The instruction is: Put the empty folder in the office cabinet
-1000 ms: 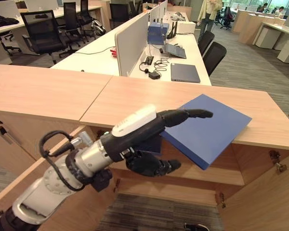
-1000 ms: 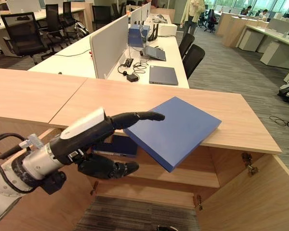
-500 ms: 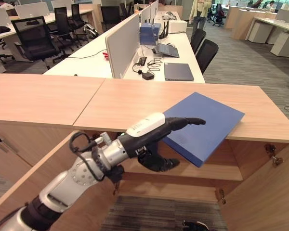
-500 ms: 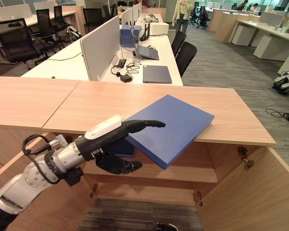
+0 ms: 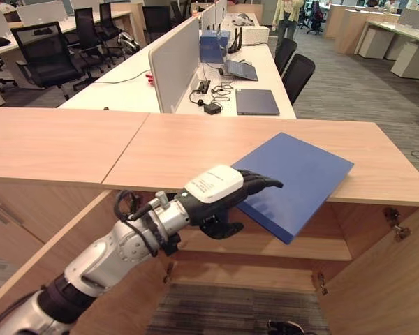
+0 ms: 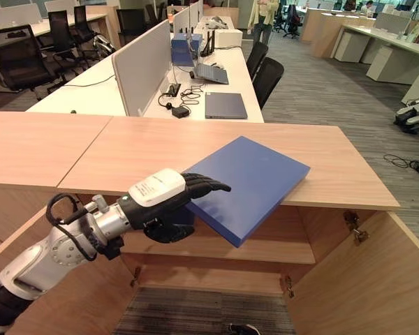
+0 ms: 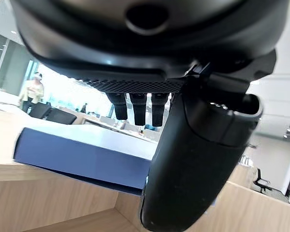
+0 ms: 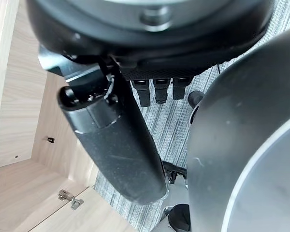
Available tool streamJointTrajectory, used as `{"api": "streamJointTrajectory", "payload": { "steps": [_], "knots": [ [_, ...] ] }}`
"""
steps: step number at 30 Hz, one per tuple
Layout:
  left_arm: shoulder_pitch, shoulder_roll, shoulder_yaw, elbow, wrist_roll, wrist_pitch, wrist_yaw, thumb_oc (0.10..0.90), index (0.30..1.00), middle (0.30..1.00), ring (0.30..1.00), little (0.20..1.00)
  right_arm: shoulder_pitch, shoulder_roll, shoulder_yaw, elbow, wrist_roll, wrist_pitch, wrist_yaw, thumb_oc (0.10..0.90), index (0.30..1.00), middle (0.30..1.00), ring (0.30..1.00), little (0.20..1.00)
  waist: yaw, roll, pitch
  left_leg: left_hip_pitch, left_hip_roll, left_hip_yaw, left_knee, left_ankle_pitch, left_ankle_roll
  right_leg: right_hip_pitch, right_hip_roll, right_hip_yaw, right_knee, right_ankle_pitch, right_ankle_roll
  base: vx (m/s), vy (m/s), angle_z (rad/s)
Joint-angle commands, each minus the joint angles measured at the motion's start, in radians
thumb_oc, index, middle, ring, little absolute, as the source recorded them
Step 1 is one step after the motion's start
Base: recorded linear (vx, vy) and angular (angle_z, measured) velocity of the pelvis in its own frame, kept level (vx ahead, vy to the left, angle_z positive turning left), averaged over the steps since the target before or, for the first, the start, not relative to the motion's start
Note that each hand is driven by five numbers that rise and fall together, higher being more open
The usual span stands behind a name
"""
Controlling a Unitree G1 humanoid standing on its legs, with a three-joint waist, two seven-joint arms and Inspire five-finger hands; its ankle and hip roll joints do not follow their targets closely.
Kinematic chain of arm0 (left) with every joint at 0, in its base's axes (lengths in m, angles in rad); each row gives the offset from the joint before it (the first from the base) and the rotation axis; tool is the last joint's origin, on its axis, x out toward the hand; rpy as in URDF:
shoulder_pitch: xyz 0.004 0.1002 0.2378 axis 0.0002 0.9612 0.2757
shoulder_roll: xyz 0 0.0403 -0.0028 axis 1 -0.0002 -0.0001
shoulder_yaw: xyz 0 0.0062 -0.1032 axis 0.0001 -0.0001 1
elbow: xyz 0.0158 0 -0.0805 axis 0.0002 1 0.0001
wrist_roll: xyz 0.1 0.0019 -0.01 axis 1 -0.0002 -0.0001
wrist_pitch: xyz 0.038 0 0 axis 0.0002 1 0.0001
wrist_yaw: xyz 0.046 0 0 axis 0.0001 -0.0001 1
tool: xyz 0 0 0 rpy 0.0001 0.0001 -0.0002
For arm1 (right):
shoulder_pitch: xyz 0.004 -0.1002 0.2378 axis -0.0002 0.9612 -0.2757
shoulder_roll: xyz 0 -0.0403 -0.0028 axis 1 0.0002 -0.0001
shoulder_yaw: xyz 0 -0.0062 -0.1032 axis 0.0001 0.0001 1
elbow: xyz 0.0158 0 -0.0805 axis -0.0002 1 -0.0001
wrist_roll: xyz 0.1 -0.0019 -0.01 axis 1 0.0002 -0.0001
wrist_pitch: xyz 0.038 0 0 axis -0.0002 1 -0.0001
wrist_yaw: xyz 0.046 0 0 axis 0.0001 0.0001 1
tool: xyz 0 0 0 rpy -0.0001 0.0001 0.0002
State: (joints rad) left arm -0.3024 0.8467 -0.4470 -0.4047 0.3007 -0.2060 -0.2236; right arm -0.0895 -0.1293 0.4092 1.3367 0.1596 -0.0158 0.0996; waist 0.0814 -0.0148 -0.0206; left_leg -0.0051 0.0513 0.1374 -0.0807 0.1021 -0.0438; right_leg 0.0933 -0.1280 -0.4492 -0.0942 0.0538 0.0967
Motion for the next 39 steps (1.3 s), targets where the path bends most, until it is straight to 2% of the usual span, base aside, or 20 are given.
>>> {"api": "streamJointTrajectory", "payload": {
  "steps": [1,10,16,20,21,23,25,26,31,33,34,39],
  "knots": [
    [-0.153,-0.022,0.025,0.004,0.007,-0.041,0.059,0.8,0.9,0.9,0.9,0.9,-0.019,-0.009,0.027,0.003,-0.022,0.002,-0.012,0.8,0.9,0.9,0.9,0.9,-0.008,-0.027,0.002,0.026,-0.022,0.031,-0.007,-0.1,0.004,0.02,0.034,-0.03,0.007,-0.07,0.013,0.0,0.0,0.0],
    [-0.211,-0.036,-0.035,0.089,0.1,-0.052,0.099,0.8,0.9,0.9,0.9,0.9,-0.024,-0.014,0.031,-0.001,-0.019,0.004,-0.016,0.8,0.9,0.9,0.9,0.9,-0.018,-0.029,-0.002,0.025,-0.023,0.034,-0.007,-0.1,0.003,0.017,0.035,-0.025,0.007,-0.069,0.012,0.0,0.0,0.0],
    [-0.308,-0.079,-0.127,0.229,0.247,-0.073,0.199,0.8,0.9,0.9,0.9,0.9,-0.036,-0.018,0.045,-0.003,-0.007,0.002,-0.025,0.8,0.9,0.9,0.9,0.9,-0.029,-0.035,-0.006,0.021,-0.025,0.037,-0.007,-0.101,0.004,0.012,0.037,-0.02,0.007,-0.068,0.012,0.0,-0.003,-0.01],
    [-0.342,-0.113,-0.145,0.329,0.355,-0.047,0.285,0.8,0.9,0.9,0.9,0.9,-0.028,-0.022,0.055,-0.01,-0.01,-0.001,-0.035,0.8,0.9,0.9,0.9,0.9,-0.035,-0.039,-0.006,0.02,-0.025,0.039,-0.007,-0.1,0.004,0.01,0.037,-0.018,0.007,-0.068,0.011,-0.01,-0.011,-0.07],
    [-0.366,-0.148,-0.14,0.378,0.419,-0.025,0.338,0.8,0.9,0.9,0.9,0.9,-0.039,-0.025,0.05,-0.002,-0.007,0.0,-0.047,0.8,0.9,0.9,0.9,0.9,-0.038,-0.042,-0.006,0.018,-0.025,0.042,-0.007,-0.1,0.005,0.008,0.037,-0.016,0.007,-0.067,0.01,0.0,0.0,0.0],
    [-0.385,-0.169,-0.125,0.4,0.474,-0.006,0.389,0.8,0.9,0.9,0.9,0.9,-0.041,-0.033,0.043,-0.002,-0.003,-0.006,-0.051,0.8,0.9,0.9,0.9,0.9,-0.043,-0.045,-0.007,0.018,-0.025,0.046,-0.007,-0.101,0.006,0.006,0.036,-0.013,0.007,-0.066,0.01,-0.03,-0.01,0.03],
    [-0.386,-0.18,-0.118,0.405,0.505,0.001,0.411,0.8,0.9,0.9,0.9,0.9,-0.039,-0.038,0.044,-0.004,-0.003,-0.008,-0.053,0.8,0.9,0.9,0.9,0.9,-0.046,-0.046,-0.008,0.018,-0.025,0.047,-0.007,-0.103,0.007,0.004,0.036,-0.01,0.007,-0.066,0.01,-0.01,-0.008,-0.09],
    [-0.386,-0.187,-0.117,0.406,0.522,0.005,0.422,0.767,0.851,0.851,0.851,0.851,-0.037,-0.041,0.046,-0.004,-0.003,-0.01,-0.053,0.8,0.9,0.9,0.9,0.9,-0.049,-0.048,-0.008,0.019,-0.025,0.049,-0.007,-0.103,0.007,0.003,0.036,-0.009,0.007,-0.065,0.01,-0.01,-0.005,-0.17],
    [-0.386,-0.192,-0.131,0.412,0.542,0.003,0.427,0.753,0.829,0.829,0.829,0.829,-0.034,-0.043,0.051,-0.006,0.001,-0.015,-0.051,0.8,0.9,0.9,0.9,0.9,-0.052,-0.051,-0.007,0.02,-0.025,0.052,-0.007,-0.105,0.008,0.003,0.036,-0.007,0.007,-0.063,0.01,0.0,-0.002,-0.04],
    [-0.379,-0.197,-0.132,0.419,0.549,0.007,0.437,0.59,0.585,0.585,0.585,0.585,-0.03,-0.044,0.053,-0.007,0.004,-0.017,-0.051,0.8,0.9,0.9,0.9,0.9,-0.052,-0.053,-0.007,0.018,-0.026,0.053,-0.007,-0.105,0.009,0.002,0.036,-0.008,0.007,-0.063,0.01,0.0,0.0,0.0],
    [-0.377,-0.204,-0.132,0.43,0.553,0.013,0.446,0.4,0.3,0.3,0.3,0.3,-0.028,-0.045,0.054,-0.008,0.005,-0.018,-0.052,0.8,0.9,0.9,0.9,0.9,-0.052,-0.054,-0.007,0.018,-0.026,0.053,-0.007,-0.105,0.009,0.001,0.036,-0.008,0.007,-0.063,0.01,0.0,0.0,0.0],
    [-0.365,-0.225,-0.119,0.454,0.563,0.025,0.481,0.4,0.3,0.3,0.3,0.3,-0.027,-0.048,0.053,-0.007,0.013,-0.025,-0.054,0.8,0.9,0.9,0.9,0.9,-0.053,-0.059,-0.006,0.018,-0.026,0.055,-0.007,-0.105,0.009,0.001,0.037,-0.007,0.007,-0.06,0.009,0.0,0.0,0.0]
  ]
}}
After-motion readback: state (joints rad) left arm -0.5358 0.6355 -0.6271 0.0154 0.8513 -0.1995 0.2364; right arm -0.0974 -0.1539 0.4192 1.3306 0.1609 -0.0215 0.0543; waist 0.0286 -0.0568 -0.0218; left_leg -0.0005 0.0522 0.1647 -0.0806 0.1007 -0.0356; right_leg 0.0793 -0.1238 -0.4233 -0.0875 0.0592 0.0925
